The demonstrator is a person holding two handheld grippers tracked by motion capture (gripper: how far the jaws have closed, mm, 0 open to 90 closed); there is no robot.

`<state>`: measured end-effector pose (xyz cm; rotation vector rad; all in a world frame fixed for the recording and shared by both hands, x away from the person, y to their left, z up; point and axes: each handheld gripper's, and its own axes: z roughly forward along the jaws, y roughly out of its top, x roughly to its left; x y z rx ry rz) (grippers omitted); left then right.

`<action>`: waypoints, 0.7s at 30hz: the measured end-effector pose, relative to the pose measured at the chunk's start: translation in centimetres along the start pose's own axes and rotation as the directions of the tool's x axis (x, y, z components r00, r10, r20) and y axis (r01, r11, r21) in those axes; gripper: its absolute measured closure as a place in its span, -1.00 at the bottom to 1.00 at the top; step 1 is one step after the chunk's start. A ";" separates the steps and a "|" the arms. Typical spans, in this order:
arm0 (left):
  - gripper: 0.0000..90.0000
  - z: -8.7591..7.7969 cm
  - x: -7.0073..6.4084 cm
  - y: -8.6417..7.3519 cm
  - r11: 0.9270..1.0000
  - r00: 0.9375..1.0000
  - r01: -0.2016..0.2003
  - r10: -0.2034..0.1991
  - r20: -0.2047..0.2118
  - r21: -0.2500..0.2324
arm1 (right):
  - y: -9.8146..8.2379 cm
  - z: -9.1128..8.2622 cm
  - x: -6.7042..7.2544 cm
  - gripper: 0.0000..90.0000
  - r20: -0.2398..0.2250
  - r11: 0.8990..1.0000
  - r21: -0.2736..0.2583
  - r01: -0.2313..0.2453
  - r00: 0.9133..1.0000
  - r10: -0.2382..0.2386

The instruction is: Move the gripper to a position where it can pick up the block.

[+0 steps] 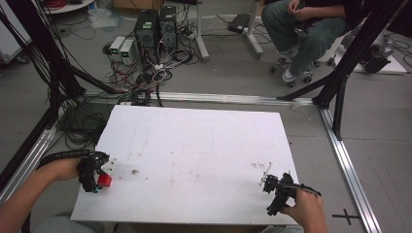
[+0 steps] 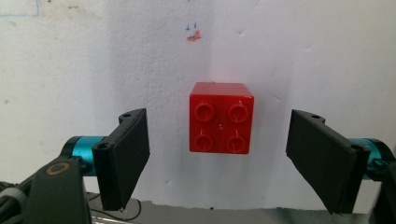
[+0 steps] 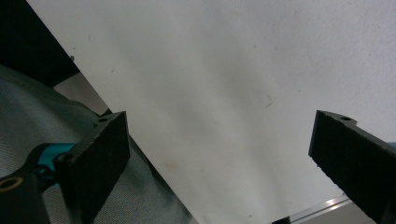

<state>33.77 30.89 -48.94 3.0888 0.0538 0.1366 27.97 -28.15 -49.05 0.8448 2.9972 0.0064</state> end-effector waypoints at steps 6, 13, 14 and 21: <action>-0.51 0.9 0.0 0.0 1.000 1.000 -0.003 0.003 0.018 0.008 | 0.0 0.0 0.0 -0.89 -0.003 1.000 0.001 -0.004 1.000 0.004; -0.51 1.5 0.1 0.0 1.000 1.000 -0.006 0.005 0.026 0.023 | 0.0 0.1 0.0 -0.89 -0.003 1.000 0.005 0.001 1.000 -0.001; -0.51 1.5 0.1 0.0 1.000 1.000 -0.002 0.002 0.028 0.022 | 0.0 0.1 0.0 -0.89 -0.002 1.000 0.005 0.000 1.000 0.000; -0.51 1.3 0.1 -0.1 1.000 1.000 -0.009 0.009 0.027 0.017 | 0.1 0.1 0.0 -0.89 -0.004 1.000 0.002 0.002 1.000 -0.002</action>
